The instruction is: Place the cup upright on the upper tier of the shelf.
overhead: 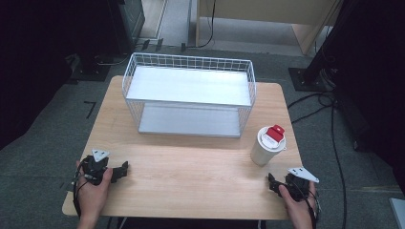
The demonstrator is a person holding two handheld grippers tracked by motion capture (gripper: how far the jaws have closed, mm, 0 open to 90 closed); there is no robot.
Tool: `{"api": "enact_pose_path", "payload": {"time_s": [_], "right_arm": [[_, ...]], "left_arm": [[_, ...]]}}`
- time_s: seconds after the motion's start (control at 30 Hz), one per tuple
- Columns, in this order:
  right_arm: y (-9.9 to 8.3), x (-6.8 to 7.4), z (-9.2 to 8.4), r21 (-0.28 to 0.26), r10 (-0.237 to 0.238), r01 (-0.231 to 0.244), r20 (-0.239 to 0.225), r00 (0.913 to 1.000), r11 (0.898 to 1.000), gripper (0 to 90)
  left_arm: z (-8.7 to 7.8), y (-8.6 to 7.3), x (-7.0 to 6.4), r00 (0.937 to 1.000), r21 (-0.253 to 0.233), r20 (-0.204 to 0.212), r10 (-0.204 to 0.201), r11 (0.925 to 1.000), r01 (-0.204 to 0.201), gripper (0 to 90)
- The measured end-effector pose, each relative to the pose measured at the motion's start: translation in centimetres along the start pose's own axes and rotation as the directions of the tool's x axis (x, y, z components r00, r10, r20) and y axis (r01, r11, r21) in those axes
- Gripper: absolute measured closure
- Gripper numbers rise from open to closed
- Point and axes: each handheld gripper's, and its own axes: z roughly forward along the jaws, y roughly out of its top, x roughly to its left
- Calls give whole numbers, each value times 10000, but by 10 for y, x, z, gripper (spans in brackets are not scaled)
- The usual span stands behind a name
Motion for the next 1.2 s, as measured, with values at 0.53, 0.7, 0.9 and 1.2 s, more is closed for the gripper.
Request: {"api": "enact_pose_path", "payload": {"time_s": [0.53, 0.7, 0.9, 1.2], "right_arm": [[12, 8, -15, -611, 291, -338, -769, 9966, 9976, 41], [26, 23, -17, -1232, -73, -51, -998, 9950, 9924, 37], [37, 30, -9, -1543, 151, -322, -1105, 9938, 9875, 31], [50, 34, 1, -1841, 301, -541, -1310, 9909, 9814, 38]], "left_arm": [[-4, -5, 2, 9999, -33, -92, -120, 9999, 120, 0], [-4, -5, 2, 9999, -32, -94, -118, 9999, 118, 0], [-4, -5, 2, 9999, -24, -74, -87, 10000, 86, 0], [-4, -5, 1, 10000, -18, -58, -55, 10000, 55, 0]]}}
